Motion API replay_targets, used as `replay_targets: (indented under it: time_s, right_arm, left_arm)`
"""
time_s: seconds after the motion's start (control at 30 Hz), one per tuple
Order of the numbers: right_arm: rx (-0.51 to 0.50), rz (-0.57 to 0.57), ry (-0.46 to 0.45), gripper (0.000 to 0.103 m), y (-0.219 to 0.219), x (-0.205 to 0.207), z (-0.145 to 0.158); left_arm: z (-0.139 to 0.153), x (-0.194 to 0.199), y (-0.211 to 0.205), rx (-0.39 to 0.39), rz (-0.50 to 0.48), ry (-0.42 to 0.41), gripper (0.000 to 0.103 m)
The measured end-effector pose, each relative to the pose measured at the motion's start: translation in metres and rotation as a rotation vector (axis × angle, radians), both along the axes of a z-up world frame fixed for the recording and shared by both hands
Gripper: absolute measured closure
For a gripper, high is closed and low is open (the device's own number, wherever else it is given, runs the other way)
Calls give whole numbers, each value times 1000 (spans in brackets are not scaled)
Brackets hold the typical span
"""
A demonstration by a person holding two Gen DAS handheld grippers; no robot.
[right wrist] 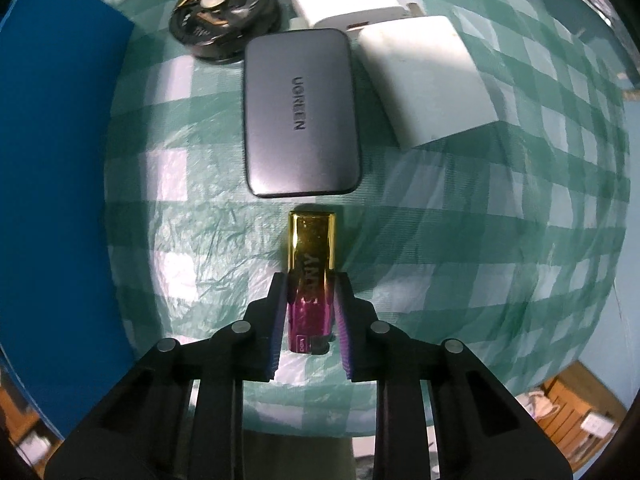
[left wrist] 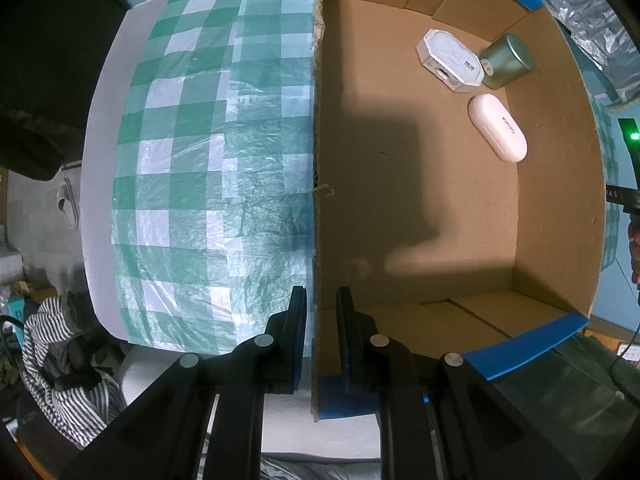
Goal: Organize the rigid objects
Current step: 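Carry the SANY USB stick into the box and release it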
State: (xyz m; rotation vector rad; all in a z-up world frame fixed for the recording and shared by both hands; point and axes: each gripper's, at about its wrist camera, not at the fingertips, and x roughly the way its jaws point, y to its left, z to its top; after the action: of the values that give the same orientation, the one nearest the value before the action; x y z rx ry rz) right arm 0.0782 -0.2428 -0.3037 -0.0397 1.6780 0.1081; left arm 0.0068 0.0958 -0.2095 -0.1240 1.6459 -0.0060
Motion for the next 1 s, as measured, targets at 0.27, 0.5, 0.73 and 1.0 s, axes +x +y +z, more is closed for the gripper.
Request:
replay_targets:
  time_s: [0.27, 0.5, 0.73, 1.0]
  right_arm:
    - [33, 82, -5, 81, 5, -1, 9]
    - [51, 177, -9, 81, 18, -10, 29]
    - [67, 228, -27, 81, 29, -10, 50]
    - [88, 276, -64, 81, 43, -4, 77]
  left_arm:
    - [0, -2, 1, 0, -2, -1, 88]
    - [0, -3, 1, 3, -3, 0, 88]
    - [0, -3, 1, 2, -6, 0, 88]
    - [-2, -1, 1, 2, -12, 6, 88]
